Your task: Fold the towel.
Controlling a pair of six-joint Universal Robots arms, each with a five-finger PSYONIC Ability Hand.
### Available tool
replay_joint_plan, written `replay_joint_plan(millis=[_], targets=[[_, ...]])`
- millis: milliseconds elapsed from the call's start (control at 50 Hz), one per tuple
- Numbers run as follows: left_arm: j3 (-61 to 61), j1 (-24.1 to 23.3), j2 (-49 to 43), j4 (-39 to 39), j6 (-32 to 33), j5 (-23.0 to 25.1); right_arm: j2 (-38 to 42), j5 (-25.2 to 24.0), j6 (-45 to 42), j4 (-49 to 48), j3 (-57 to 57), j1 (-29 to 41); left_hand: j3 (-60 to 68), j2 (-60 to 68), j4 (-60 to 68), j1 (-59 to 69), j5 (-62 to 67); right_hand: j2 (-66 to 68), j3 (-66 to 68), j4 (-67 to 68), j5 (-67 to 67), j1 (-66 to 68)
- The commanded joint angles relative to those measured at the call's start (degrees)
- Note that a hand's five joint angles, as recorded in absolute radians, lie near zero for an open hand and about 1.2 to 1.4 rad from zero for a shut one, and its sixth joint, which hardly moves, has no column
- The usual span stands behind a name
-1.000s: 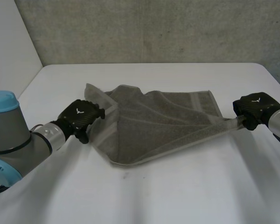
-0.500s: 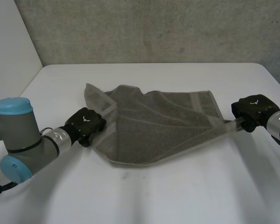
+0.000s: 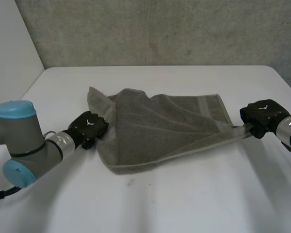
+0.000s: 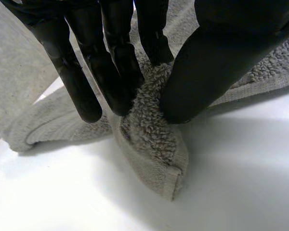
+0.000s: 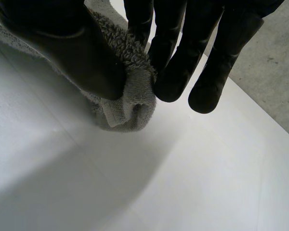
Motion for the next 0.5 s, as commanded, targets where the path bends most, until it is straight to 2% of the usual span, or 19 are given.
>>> replay_joint_plan(millis=[20,200,380,500], targets=[[-1.9,0.1,4.7,0.0,-0.4,-0.4,-0.2,0.0,0.1,0.1,0.0,0.1,12.9,12.8,12.8,14.1,13.5,4.1,3.0,2.7,3.6,3.7],[-6.1,0.8,10.4,0.0,-0.4,-0.9,-1.5,0.3,0.1,0.6,-0.2,0.3,12.9,12.8,12.8,14.1,13.5,4.1,3.0,2.7,3.6,3.7],[-14.1,7.6,22.5,-0.5,0.2,-2.3,-8.6,-0.4,-0.2,6.6,0.3,0.0,12.9,12.8,12.8,14.1,13.5,4.1,3.0,2.7,3.6,3.7],[-19.4,12.1,33.5,-5.9,0.4,-3.9,-13.2,-2.6,-2.2,11.1,2.4,-0.7,12.9,12.8,12.8,14.1,13.5,4.1,3.0,2.7,3.6,3.7]])
